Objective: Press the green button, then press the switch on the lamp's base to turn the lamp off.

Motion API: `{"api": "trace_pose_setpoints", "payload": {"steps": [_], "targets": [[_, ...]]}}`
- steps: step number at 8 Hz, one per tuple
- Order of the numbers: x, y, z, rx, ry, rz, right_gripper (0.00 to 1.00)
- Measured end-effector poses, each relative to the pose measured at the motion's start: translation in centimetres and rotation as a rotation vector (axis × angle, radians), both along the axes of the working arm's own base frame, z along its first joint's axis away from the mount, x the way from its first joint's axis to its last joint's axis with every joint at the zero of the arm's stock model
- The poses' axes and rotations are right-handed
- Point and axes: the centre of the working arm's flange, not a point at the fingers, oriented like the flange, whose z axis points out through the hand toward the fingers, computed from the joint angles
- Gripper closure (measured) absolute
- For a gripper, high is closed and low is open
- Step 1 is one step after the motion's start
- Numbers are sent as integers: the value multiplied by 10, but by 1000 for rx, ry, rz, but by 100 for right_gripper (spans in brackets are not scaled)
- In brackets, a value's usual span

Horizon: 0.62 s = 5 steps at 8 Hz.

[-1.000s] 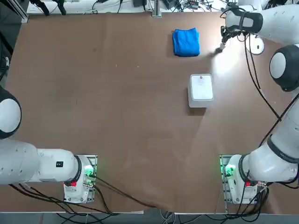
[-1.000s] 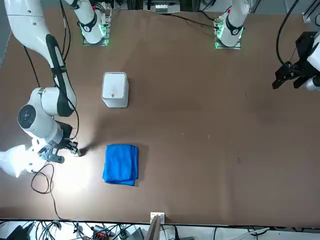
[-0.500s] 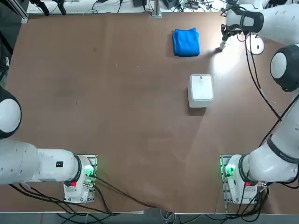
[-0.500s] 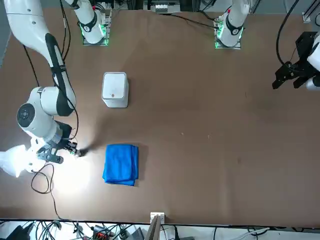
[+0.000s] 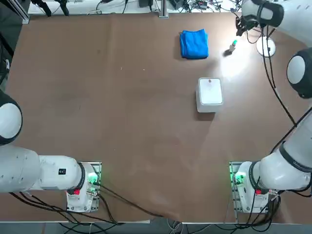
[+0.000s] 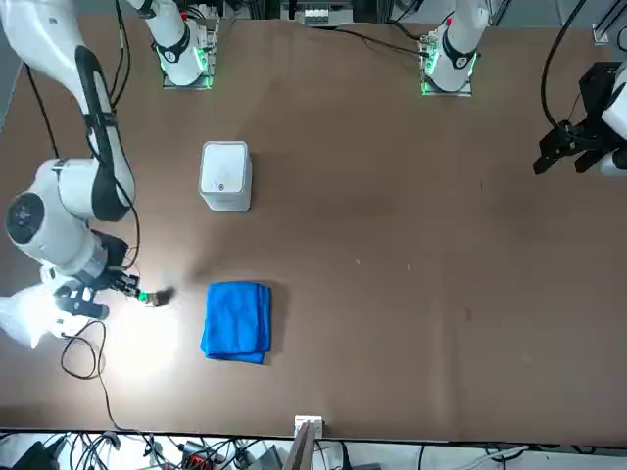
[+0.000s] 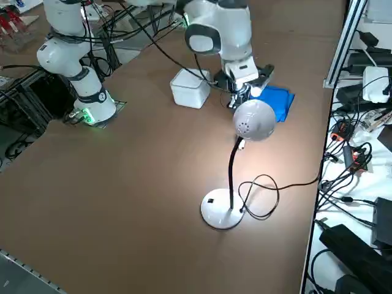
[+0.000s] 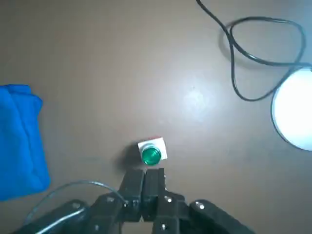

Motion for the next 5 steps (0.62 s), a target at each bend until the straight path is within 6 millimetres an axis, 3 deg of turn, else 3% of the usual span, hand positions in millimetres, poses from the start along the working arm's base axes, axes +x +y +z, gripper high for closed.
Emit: {"api": "trace_pose_setpoints", "payload": {"steps": [1, 3, 5], "targets": [[-10, -13, 22, 1, 45, -21, 99], [-34, -60, 59, 8, 116, -94, 99], [-54, -110, 64, 16, 158, -124, 99]]}}
